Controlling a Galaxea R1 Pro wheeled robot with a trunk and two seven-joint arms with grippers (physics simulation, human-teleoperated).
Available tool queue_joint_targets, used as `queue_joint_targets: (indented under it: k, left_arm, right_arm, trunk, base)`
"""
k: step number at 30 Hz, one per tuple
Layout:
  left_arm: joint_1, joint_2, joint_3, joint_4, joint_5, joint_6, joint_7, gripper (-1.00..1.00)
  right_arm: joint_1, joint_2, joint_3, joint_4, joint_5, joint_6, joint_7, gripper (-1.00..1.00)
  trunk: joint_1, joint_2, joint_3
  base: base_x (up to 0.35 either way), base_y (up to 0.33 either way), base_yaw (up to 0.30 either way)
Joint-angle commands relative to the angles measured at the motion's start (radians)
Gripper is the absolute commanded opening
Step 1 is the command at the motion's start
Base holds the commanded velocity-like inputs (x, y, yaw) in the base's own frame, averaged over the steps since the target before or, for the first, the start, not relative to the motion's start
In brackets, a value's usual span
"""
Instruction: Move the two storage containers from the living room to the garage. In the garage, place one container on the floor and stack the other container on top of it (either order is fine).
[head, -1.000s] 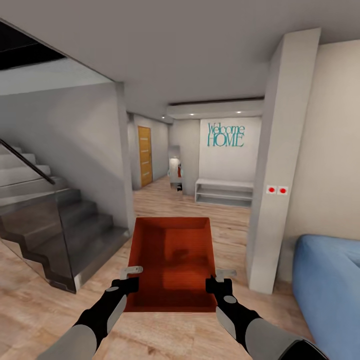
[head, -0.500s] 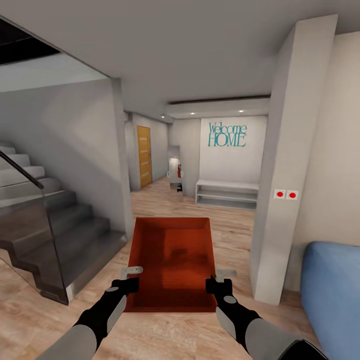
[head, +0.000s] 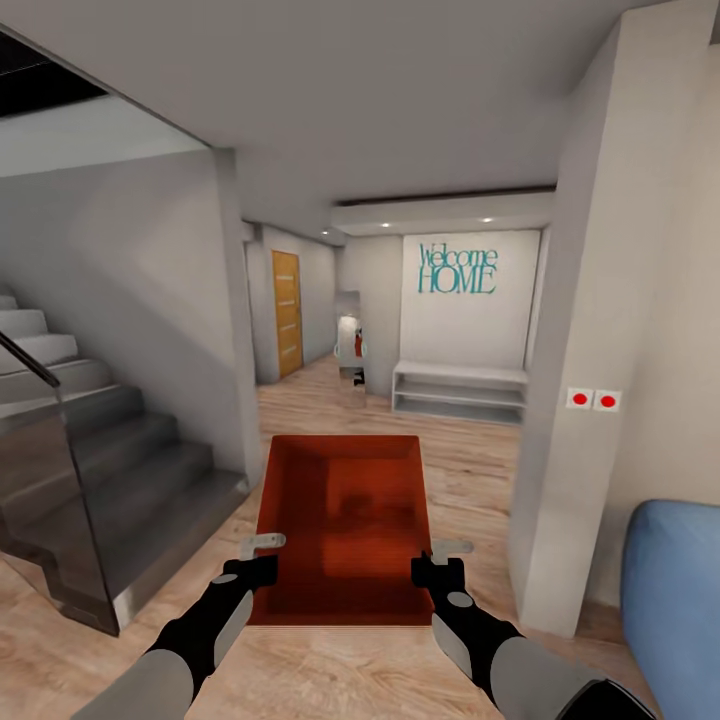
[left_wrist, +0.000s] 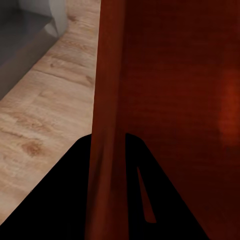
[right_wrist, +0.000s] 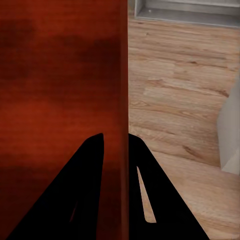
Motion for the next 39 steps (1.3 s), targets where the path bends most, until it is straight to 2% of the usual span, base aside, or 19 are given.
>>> queue_joint_targets:
  k: [1, 39]
  left_arm:
    - [-0.001, 0.018, 0.018, -0.004, -0.004, 0.006, 0.014, -1.00]
    - [-0.001, 0.018, 0.018, -0.004, -0.003, 0.006, 0.014, -1.00]
  right_arm:
    - [0.000, -0.031, -0.007, 0.071, -0.014, -0.004, -0.001, -1.00]
    - [0.000, -0.031, -0.007, 0.071, -0.014, -0.004, -0.001, -1.00]
  trunk:
    - [0.001, 0.000, 0.000]
    - [0.001, 0.000, 0.000]
  base:
    - [0.322, 0.000, 0.000]
    - [0.322, 0.000, 0.000]
